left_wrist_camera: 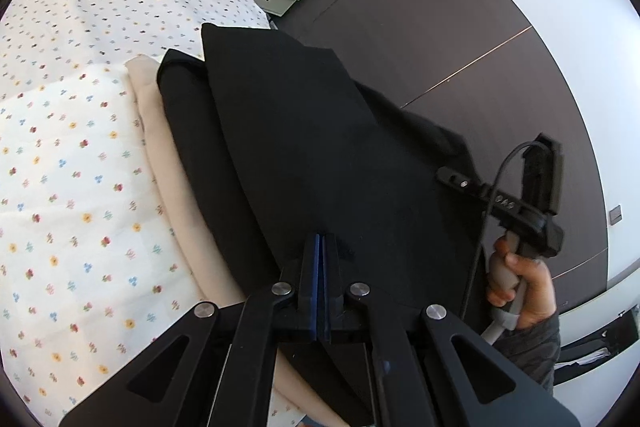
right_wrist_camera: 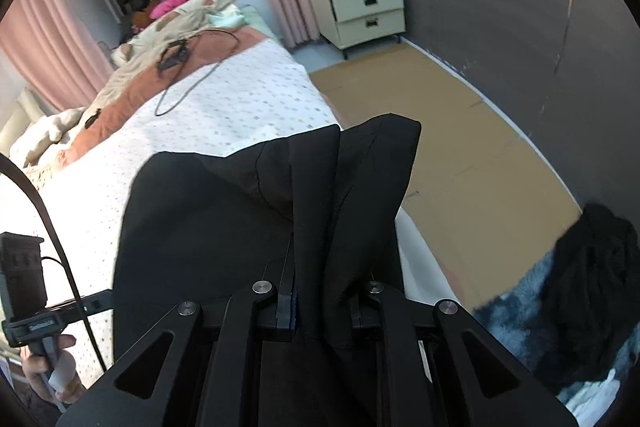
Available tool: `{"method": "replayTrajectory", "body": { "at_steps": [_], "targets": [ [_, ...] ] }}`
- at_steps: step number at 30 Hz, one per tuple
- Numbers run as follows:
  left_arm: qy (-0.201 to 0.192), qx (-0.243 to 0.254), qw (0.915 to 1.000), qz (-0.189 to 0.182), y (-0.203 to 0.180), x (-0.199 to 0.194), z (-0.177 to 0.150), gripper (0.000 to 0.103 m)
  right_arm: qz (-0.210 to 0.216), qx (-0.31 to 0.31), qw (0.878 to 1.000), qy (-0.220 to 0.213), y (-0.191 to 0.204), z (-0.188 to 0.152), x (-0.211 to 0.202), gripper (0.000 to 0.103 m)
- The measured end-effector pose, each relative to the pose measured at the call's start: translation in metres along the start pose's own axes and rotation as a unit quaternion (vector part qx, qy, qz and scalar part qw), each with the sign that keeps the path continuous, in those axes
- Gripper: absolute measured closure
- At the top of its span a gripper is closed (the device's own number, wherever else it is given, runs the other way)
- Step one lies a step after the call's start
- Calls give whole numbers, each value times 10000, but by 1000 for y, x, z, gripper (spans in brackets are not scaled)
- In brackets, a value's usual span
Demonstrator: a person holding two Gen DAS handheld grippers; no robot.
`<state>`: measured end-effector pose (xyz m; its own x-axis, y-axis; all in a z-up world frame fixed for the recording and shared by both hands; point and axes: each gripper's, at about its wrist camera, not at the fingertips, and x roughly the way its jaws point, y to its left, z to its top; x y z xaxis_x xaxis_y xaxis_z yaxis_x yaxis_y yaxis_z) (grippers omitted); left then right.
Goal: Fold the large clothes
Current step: 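Carry the lifted black jacket with both tools toward the clothes stack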
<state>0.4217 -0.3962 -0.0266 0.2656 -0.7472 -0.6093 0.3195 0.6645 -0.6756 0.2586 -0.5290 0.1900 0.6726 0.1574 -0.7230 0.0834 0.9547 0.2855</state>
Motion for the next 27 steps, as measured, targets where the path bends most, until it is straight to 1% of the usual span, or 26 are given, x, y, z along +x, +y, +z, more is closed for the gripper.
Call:
{"method": "replayTrajectory", "body": {
  "at_steps": [1,4,6,7,8,9,11,13,15,17,19,20,21,23,26,27],
  "targets": [
    [10,-2,10000,5,-1,1,1,99,-12,32,10000,22,0,1,2,92],
    [47,22,10000,6,-7,2,1,93,-14,133,9999,82,-1,6,12,92],
    [38,79,10000,-27,-11,-3,1,75,-2,176,9998,116,-5,7,17,92],
    [40,91,10000,-5,-15,-7,0,33,4,191,9997,131,-4,8,18,92],
    [11,82,10000,-37,-16,-10,-2,1,7,197,9997,137,-6,7,21,92],
    [-80,65,9999,-71,-14,-13,-2,1,-3,187,9997,138,-6,7,22,92],
    [-142,-3,9999,-65,-15,-15,-4,1,-9,165,9998,128,-5,7,23,92],
    [-111,-133,9998,-123,-10,-12,-2,1,-17,132,9998,113,-6,4,25,92],
    [-125,-141,9997,-181,-11,-10,0,1,-22,117,9999,107,-7,2,28,92],
    [-211,-102,9992,-325,-12,-8,2,2,-22,111,9999,95,-8,-1,27,92],
    [-153,-168,9989,-399,-11,-1,5,13,-27,119,9999,90,-8,-9,28,92],
    [-51,-258,9988,-408,-9,4,6,25,-19,127,9999,94,-10,-9,29,92],
    [54,-327,9987,-382,-5,12,9,34,-15,135,9999,96,-11,-9,29,92],
    [160,-371,9988,-281,-4,20,10,34,-17,154,9998,106,-11,-11,30,92],
    [282,-356,9987,-228,-5,32,10,35,-46,167,9998,130,-11,-12,31,92],
    [331,-377,9986,-178,-6,36,10,38,-34,182,9997,135,-12,-12,32,92]
  ]
}}
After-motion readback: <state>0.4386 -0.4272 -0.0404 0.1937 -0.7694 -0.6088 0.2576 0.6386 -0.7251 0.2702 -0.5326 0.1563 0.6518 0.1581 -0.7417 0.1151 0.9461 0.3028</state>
